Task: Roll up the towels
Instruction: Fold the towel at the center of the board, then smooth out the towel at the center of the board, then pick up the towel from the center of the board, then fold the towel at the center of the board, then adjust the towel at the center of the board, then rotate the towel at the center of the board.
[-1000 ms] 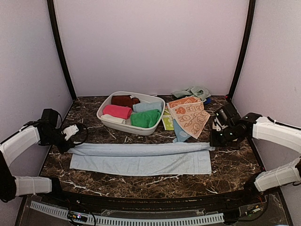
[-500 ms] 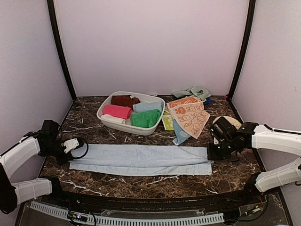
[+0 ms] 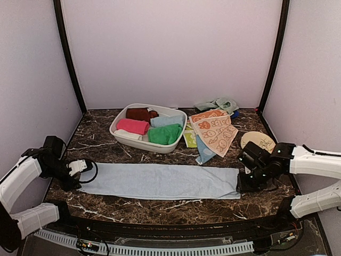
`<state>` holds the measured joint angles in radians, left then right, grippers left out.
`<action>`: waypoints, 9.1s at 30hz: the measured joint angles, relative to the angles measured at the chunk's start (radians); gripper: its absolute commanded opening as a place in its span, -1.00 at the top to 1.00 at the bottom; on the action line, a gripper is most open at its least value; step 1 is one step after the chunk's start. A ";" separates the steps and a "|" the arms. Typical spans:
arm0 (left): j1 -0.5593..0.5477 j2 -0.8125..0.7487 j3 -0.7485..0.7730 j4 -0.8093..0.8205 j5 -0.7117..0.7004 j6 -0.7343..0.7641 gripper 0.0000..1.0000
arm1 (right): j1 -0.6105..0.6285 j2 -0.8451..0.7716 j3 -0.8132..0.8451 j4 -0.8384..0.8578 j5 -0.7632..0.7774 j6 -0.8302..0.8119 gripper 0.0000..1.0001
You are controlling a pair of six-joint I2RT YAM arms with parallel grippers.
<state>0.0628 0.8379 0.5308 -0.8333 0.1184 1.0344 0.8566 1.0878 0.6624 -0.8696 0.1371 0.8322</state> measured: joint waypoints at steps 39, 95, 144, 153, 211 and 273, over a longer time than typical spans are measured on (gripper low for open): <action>-0.050 0.294 -0.051 0.400 -0.048 -0.073 -0.25 | -0.203 0.173 -0.055 0.319 -0.092 -0.042 0.06; -0.121 0.310 0.186 0.148 0.260 -0.085 -0.41 | -0.578 0.165 0.266 -0.029 0.098 -0.339 1.00; -0.008 0.330 0.240 0.143 0.222 -0.110 -0.38 | 0.180 1.130 1.425 0.033 -0.437 -0.134 1.00; -0.008 0.330 0.240 0.143 0.222 -0.111 -0.38 | 0.182 1.137 1.431 0.100 -0.479 -0.073 1.00; -0.506 0.727 0.313 0.546 0.048 -0.473 -0.01 | -0.079 0.966 0.484 0.954 -0.614 0.085 1.00; -0.603 0.754 0.339 0.755 -0.319 -0.232 -0.67 | 0.401 0.664 0.409 0.436 -0.320 -0.054 0.70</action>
<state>-0.5400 1.5921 0.8700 -0.0788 -0.2001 0.8028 1.2572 1.7519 1.0710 -0.4335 -0.1825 0.7784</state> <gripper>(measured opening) 0.813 0.099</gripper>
